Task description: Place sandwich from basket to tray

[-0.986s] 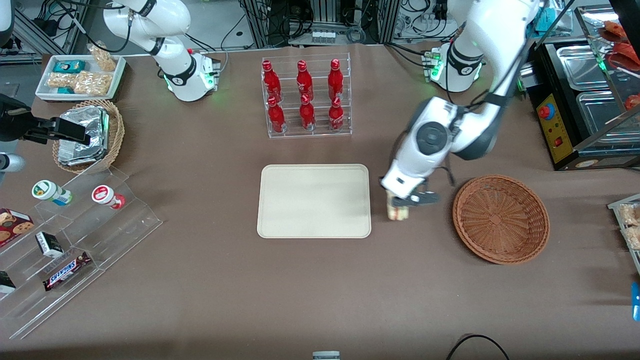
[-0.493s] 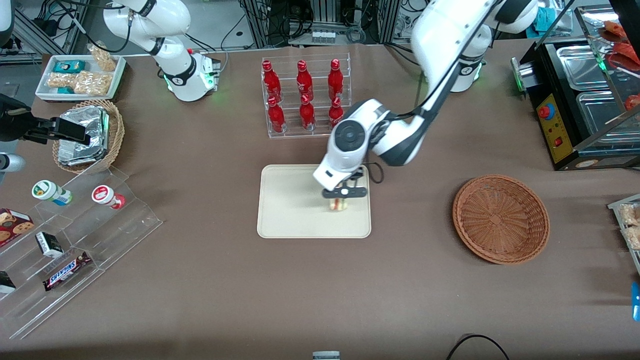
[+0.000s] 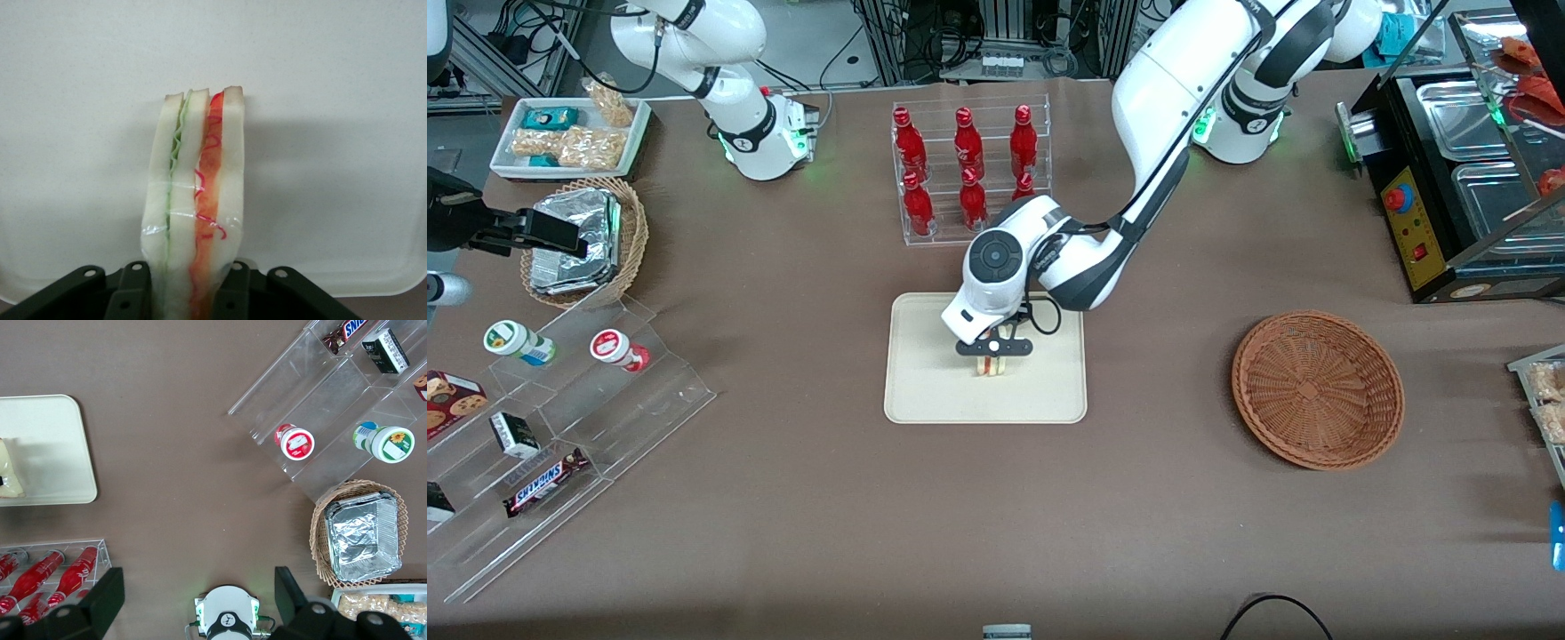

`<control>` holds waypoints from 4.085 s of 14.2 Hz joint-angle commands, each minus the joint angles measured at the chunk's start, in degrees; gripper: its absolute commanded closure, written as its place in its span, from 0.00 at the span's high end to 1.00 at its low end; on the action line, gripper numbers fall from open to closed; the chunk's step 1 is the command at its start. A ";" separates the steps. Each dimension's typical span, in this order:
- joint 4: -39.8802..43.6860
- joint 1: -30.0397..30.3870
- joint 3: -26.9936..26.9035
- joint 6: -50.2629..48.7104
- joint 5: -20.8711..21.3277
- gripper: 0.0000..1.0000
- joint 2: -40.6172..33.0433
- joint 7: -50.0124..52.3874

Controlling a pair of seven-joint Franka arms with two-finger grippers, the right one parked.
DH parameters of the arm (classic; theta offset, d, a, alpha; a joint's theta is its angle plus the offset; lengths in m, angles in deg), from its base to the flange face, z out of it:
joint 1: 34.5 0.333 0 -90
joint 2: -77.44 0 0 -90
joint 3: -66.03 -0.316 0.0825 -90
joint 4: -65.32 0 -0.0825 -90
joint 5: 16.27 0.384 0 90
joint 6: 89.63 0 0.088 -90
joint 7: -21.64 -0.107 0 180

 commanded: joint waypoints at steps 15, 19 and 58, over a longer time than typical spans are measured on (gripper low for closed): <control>6.04 8.09 -9.76 -24.72 3.78 1.00 -20.30 2.54; 5.24 18.72 -9.84 -34.39 -1.84 1.00 -27.34 -13.42; 8.06 35.89 -9.14 -50.33 -1.41 1.00 -31.66 -32.46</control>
